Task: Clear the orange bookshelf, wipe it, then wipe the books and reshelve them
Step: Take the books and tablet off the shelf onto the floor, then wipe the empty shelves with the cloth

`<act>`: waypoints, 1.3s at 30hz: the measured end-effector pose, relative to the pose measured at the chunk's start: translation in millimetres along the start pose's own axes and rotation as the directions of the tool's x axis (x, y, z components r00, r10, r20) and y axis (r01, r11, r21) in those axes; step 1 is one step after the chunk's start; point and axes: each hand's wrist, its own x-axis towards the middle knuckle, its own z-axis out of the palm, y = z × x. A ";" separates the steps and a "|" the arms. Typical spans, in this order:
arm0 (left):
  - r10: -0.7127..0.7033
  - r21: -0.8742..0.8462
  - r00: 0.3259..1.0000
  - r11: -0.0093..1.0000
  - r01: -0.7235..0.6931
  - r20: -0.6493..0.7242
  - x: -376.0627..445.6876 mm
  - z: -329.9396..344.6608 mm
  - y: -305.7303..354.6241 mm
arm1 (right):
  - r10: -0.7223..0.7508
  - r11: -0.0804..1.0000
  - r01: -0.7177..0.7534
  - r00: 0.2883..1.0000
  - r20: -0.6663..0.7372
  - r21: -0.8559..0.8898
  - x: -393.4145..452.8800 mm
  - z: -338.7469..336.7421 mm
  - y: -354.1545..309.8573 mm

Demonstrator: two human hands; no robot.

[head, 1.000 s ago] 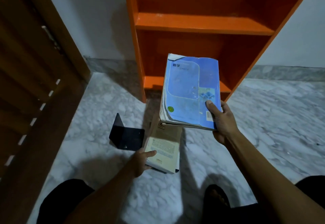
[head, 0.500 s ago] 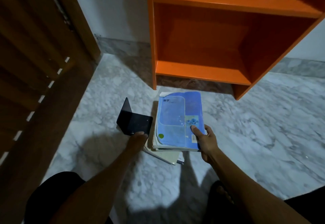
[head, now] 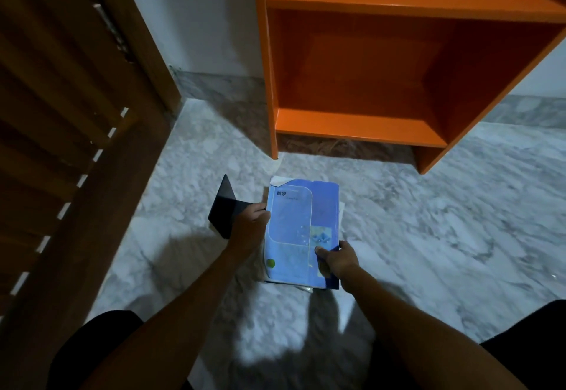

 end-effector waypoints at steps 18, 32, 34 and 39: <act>0.237 0.103 0.959 0.962 -0.255 0.154 -22.9 -13.9 382.1 | -0.422 0.873 0.375 0.901 -0.098 -0.313 -149.2 -245.9 -313.4; 0.528 0.119 0.784 0.800 -0.588 0.326 -211.1 -117.0 767.9 | -0.530 0.832 0.420 0.795 -0.296 -0.363 -487.9 -450.4 -529.3; 0.579 0.115 0.735 0.752 -0.649 0.353 -238.0 -133.0 809.1 | -0.569 0.812 0.451 0.755 -0.327 -0.371 -529.5 -467.1 -554.1; 0.695 0.103 0.614 0.627 -0.772 0.373 -290.3 -167.4 884.8 | -0.654 0.756 0.520 0.629 -0.420 -0.397 -616.5 -500.7 -602.1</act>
